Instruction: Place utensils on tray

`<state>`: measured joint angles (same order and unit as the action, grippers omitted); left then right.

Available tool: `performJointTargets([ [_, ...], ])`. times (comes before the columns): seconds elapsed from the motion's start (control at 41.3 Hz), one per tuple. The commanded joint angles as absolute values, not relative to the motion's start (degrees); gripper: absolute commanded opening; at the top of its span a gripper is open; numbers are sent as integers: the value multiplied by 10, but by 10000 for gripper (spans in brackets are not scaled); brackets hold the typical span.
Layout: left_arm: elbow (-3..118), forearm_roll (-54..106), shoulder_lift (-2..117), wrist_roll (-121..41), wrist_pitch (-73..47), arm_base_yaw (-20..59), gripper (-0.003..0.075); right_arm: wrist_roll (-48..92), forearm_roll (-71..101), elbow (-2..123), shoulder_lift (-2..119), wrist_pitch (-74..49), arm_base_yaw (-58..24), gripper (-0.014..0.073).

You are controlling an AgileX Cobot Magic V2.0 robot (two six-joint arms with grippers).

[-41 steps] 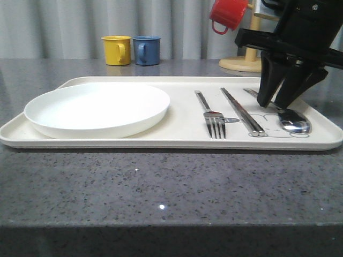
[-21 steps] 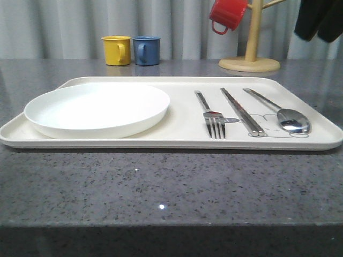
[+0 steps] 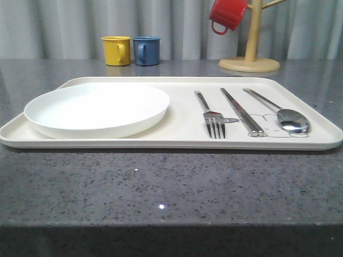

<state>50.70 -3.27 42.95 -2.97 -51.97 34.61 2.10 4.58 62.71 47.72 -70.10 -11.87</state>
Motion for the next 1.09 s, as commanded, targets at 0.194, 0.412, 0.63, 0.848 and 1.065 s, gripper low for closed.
performJointTargets([
  [0.194,523,-33,427,-24,-480,351,400,27,43,529,314,-661,-118,338],
  [0.412,523,-33,427,-24,-480,351,400,27,42,482,243,-661,-118,338],
  [0.63,523,-33,427,-24,-480,351,309,27,42,480,234,-661,-118,246],
  [0.848,523,-33,427,-24,-480,351,45,27,42,480,234,-659,-118,-34],
  [1.065,523,-34,427,-24,-480,351,-18,27,42,480,234,-651,-118,-68],
])
